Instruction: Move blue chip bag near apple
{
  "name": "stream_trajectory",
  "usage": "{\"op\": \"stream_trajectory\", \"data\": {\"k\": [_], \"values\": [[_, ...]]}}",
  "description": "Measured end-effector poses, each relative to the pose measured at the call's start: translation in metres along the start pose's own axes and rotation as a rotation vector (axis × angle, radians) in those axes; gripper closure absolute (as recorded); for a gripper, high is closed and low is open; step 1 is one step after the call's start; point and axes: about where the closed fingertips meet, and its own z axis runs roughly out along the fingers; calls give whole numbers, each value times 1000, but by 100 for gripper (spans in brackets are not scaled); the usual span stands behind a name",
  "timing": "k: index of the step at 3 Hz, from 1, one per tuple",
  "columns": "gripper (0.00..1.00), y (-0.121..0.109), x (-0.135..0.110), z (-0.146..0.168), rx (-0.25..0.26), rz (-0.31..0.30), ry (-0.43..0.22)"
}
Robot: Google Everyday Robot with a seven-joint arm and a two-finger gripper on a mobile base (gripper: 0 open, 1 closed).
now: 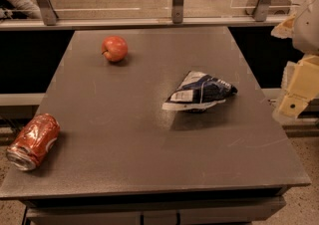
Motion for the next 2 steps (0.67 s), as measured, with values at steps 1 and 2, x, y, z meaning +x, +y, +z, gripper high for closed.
{"op": "stream_trajectory", "data": {"k": [1, 2], "values": [[0, 0, 0, 0, 0, 0, 0], [0, -11, -4, 21, 16, -33, -9]]}}
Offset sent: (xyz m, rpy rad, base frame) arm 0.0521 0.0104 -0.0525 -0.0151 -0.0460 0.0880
